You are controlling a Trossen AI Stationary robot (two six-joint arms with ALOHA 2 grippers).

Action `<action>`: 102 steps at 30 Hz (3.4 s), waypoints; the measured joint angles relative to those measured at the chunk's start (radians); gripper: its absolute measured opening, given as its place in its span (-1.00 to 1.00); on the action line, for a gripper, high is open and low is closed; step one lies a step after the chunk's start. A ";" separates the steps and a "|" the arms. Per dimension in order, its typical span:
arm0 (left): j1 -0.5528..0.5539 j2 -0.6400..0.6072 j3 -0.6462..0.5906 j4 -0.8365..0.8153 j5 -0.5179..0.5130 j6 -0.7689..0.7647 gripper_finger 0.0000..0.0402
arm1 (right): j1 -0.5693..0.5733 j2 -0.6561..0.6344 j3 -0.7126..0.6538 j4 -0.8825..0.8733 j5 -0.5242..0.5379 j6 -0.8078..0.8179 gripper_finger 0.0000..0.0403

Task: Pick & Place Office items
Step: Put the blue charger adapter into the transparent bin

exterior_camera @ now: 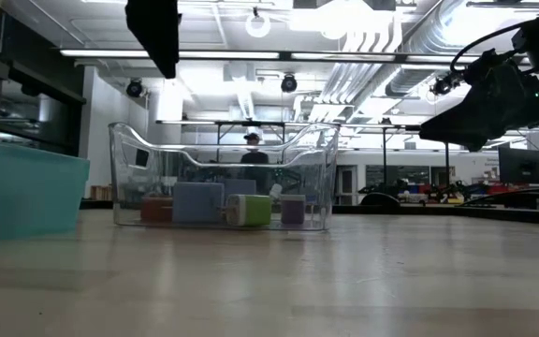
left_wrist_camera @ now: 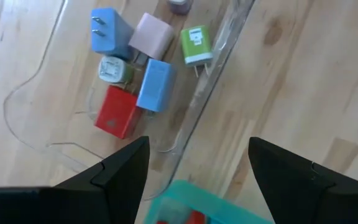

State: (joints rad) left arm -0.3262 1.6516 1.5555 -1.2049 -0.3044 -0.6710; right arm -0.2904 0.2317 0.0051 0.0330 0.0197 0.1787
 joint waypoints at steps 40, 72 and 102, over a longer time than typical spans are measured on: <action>-0.267 0.138 0.011 0.195 0.185 -0.015 0.33 | 0.000 0.001 0.000 0.000 0.002 0.000 -0.29; -0.370 0.342 0.011 0.185 0.221 0.009 0.33 | 0.000 0.003 0.000 0.000 0.004 0.000 -0.29; -0.370 0.343 0.011 0.185 0.223 0.062 0.41 | 0.000 0.003 0.000 0.000 0.004 0.000 -0.29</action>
State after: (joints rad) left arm -0.6960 1.9949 1.5661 -1.0198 -0.0814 -0.6090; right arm -0.2902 0.2347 0.0055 0.0331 0.0235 0.1787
